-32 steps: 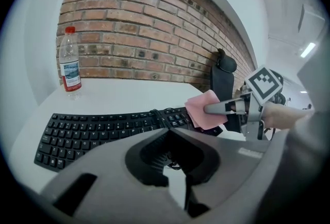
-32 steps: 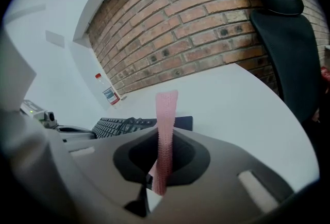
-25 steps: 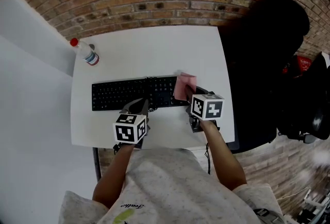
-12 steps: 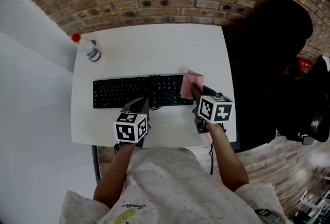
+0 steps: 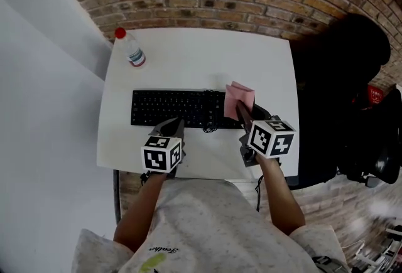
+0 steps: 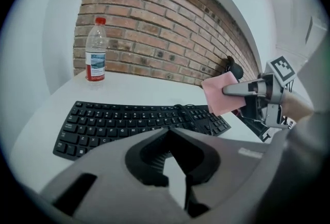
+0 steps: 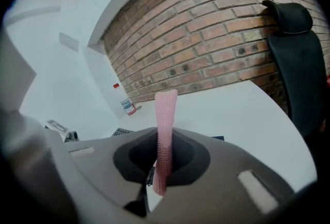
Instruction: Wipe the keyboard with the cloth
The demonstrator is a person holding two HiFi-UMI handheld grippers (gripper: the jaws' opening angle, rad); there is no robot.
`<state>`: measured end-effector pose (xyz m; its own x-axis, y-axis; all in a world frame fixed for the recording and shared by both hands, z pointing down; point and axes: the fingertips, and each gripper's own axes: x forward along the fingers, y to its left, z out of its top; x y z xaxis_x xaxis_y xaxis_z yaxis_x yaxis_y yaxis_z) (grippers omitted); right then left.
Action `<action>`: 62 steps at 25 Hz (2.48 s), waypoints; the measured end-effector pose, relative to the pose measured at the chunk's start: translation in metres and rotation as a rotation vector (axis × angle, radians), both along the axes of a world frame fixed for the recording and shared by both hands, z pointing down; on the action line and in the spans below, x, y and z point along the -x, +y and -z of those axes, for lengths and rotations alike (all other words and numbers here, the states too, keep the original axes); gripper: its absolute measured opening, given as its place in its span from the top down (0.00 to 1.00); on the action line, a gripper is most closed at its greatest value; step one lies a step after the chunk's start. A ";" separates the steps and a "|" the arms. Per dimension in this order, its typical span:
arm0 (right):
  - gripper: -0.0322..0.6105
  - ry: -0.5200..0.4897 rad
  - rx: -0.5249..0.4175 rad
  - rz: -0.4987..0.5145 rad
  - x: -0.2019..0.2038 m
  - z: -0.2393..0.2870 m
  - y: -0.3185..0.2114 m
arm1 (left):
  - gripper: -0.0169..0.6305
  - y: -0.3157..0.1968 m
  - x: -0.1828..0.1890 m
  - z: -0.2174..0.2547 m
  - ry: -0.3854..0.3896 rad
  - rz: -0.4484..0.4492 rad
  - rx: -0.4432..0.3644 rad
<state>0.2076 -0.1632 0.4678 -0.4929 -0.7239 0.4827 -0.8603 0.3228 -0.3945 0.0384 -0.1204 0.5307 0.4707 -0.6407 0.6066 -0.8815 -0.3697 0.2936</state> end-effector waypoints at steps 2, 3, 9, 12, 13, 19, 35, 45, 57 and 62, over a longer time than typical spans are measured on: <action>0.91 -0.005 -0.002 0.018 0.020 0.002 0.002 | 0.99 0.003 0.015 -0.002 0.003 0.011 0.003; 0.91 -0.007 -0.001 0.027 0.030 0.002 0.003 | 0.99 0.004 0.023 -0.002 0.005 0.017 0.004; 0.91 -0.015 0.014 0.083 0.093 -0.003 0.012 | 0.99 0.013 0.068 -0.006 0.015 0.045 0.010; 0.91 -0.016 0.021 0.109 0.122 -0.005 0.016 | 0.99 0.015 0.088 -0.007 0.020 0.056 0.013; 0.91 -0.017 0.024 0.117 0.131 -0.006 0.017 | 0.99 0.016 0.095 -0.007 0.021 0.059 0.014; 0.91 -0.028 0.041 0.153 0.186 -0.009 0.024 | 0.99 0.023 0.131 -0.010 0.026 0.068 0.028; 0.91 -0.116 0.118 0.187 0.310 -0.038 0.041 | 0.99 0.032 0.213 -0.014 0.016 0.063 0.041; 0.91 -0.133 0.179 0.154 0.354 -0.068 0.047 | 0.99 0.033 0.247 -0.011 0.005 0.057 0.037; 0.91 -0.106 0.196 0.105 0.343 -0.083 0.050 | 0.99 0.030 0.242 -0.017 0.013 0.015 0.041; 0.91 -0.103 0.199 0.085 0.332 -0.083 0.049 | 0.99 0.027 0.232 -0.018 0.017 -0.013 0.045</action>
<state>-0.1248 -0.1143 0.5511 -0.6016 -0.5738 0.5558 -0.7857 0.2993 -0.5414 -0.1935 -0.0933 0.5484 0.4892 -0.6067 0.6266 -0.8715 -0.3675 0.3247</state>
